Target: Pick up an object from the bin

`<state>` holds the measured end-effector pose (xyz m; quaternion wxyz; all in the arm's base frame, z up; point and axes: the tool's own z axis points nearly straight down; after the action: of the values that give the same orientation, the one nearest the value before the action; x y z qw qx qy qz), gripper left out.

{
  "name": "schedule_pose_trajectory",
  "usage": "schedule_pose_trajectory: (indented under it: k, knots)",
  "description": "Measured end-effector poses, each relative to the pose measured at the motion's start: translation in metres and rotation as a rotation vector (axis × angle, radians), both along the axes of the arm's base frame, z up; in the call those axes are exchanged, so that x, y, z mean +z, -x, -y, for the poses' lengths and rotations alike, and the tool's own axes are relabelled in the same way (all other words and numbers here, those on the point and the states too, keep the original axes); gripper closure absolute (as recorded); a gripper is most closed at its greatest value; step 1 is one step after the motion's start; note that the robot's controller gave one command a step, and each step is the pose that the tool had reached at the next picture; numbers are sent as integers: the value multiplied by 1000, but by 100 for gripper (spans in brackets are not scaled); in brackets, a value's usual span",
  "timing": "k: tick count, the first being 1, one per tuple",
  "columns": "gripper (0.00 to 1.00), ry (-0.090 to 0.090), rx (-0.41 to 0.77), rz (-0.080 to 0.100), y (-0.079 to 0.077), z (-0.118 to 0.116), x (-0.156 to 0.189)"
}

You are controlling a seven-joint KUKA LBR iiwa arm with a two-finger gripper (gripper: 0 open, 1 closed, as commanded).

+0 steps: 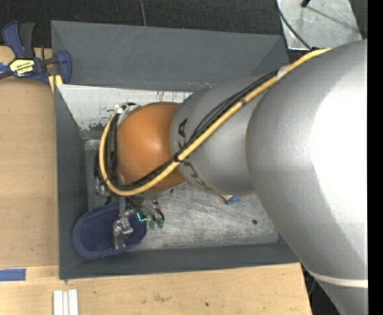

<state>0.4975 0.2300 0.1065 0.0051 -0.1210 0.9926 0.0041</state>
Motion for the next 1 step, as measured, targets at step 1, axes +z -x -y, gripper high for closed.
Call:
schedule_pose_trajectory:
  k: [1]
  knots:
    - [100, 5, 1, -11, 2, 1, -1]
